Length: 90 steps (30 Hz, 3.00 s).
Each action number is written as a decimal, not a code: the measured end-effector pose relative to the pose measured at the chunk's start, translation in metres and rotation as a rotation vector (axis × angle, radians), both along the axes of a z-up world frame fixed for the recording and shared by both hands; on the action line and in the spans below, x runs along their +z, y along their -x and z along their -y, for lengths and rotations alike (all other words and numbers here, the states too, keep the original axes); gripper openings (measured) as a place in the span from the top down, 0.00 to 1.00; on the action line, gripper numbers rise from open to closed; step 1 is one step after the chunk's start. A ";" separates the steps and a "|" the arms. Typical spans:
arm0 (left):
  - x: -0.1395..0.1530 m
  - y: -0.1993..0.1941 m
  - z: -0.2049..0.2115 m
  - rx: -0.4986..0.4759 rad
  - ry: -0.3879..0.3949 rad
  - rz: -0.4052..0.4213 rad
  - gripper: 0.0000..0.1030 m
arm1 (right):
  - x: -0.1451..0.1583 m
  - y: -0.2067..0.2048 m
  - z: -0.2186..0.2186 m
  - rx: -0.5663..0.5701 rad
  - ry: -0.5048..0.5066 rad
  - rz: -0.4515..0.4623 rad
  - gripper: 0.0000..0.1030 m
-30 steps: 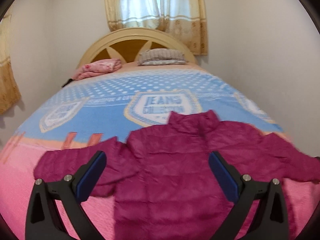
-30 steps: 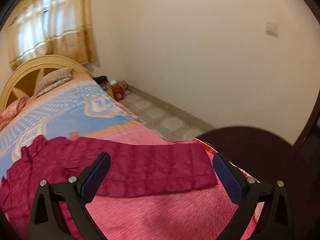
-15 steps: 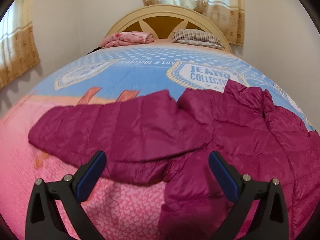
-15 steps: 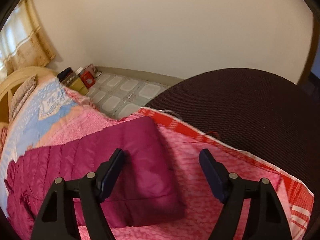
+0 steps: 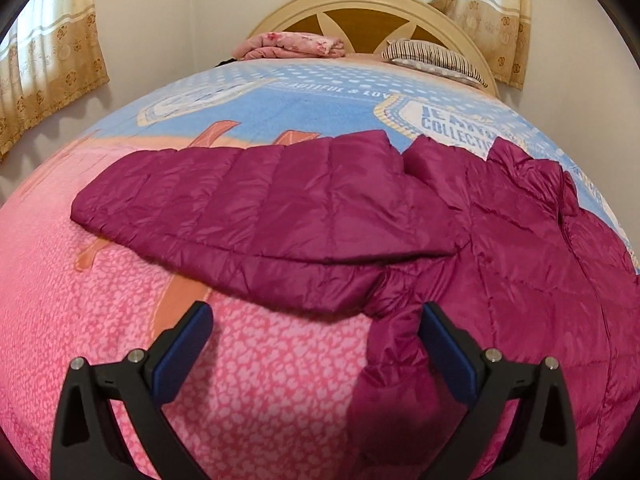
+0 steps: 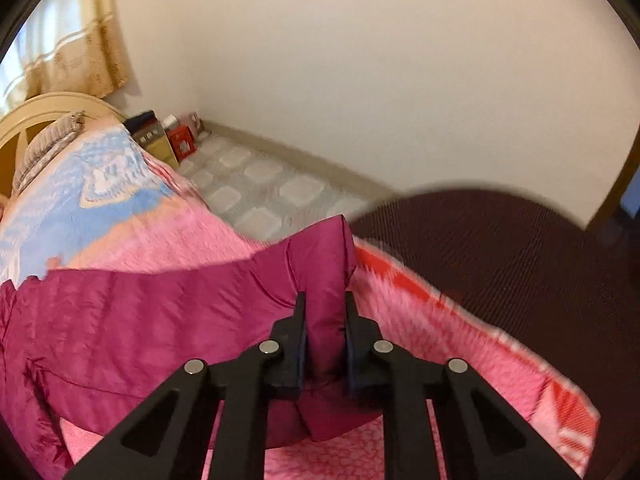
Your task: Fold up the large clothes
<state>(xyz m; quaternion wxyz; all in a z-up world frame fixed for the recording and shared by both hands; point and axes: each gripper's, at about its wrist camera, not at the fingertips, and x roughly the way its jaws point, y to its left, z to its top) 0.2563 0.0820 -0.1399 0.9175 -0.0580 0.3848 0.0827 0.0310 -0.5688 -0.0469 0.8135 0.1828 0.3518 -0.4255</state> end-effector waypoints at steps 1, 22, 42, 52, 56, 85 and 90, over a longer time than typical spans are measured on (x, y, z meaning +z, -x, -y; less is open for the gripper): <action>0.000 0.002 -0.001 -0.001 0.005 0.002 0.00 | 0.017 -0.005 -0.012 0.031 0.030 0.017 0.87; -0.007 0.018 -0.031 0.031 0.246 0.053 0.00 | 0.035 -0.188 -0.393 0.900 -0.143 0.190 0.88; -0.009 0.015 -0.034 0.026 0.260 0.057 0.00 | -0.061 -0.242 -0.487 1.169 -0.376 0.128 0.41; -0.009 0.015 -0.033 0.028 0.254 0.053 0.00 | -0.026 -0.211 -0.412 0.984 -0.194 0.167 0.55; -0.009 0.013 -0.032 0.028 0.242 0.044 0.00 | -0.068 -0.217 -0.423 1.019 -0.316 0.089 0.68; -0.001 -0.025 0.039 0.043 0.101 -0.044 0.00 | -0.072 -0.203 -0.424 1.026 -0.360 0.194 0.67; -0.004 -0.027 0.046 0.038 0.069 -0.075 0.00 | -0.021 -0.197 -0.360 0.799 -0.056 0.203 0.67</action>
